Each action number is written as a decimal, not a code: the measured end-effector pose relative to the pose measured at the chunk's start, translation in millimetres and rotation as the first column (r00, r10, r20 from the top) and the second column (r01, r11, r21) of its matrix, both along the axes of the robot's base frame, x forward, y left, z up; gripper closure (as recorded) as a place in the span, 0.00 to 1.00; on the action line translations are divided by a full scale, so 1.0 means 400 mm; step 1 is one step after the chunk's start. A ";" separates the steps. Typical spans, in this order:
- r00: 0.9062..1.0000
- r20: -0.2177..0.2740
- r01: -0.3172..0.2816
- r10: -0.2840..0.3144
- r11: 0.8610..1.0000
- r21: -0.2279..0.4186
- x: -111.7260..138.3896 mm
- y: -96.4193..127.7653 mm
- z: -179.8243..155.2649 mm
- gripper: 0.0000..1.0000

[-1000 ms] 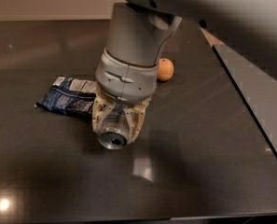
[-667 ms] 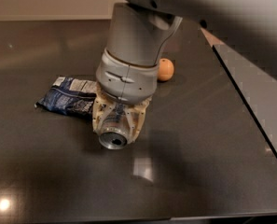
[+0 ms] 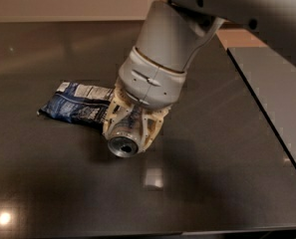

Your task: Place redbull can upright

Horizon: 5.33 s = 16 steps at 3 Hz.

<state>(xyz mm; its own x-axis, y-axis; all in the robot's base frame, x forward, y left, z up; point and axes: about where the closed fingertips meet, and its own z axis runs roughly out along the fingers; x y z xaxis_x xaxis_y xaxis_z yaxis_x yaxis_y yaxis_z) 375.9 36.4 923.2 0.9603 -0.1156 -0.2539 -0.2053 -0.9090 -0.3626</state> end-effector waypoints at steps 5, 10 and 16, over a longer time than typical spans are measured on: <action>0.910 -0.339 0.360 -0.240 0.863 0.354 0.043 -0.097 0.060 1.00; 0.796 -0.546 0.552 -0.262 0.685 0.476 0.033 -0.115 0.138 1.00; 0.551 -0.827 0.653 -0.116 0.676 0.340 -0.038 -0.153 0.063 1.00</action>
Offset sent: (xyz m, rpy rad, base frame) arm 0.0095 -0.0304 0.0320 0.3763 0.1779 -0.1060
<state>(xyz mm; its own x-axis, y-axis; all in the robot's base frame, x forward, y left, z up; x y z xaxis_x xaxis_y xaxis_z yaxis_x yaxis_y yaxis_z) 360.9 -24.8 948.5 0.3215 -0.0048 -0.9469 -0.8953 -0.3271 -0.3023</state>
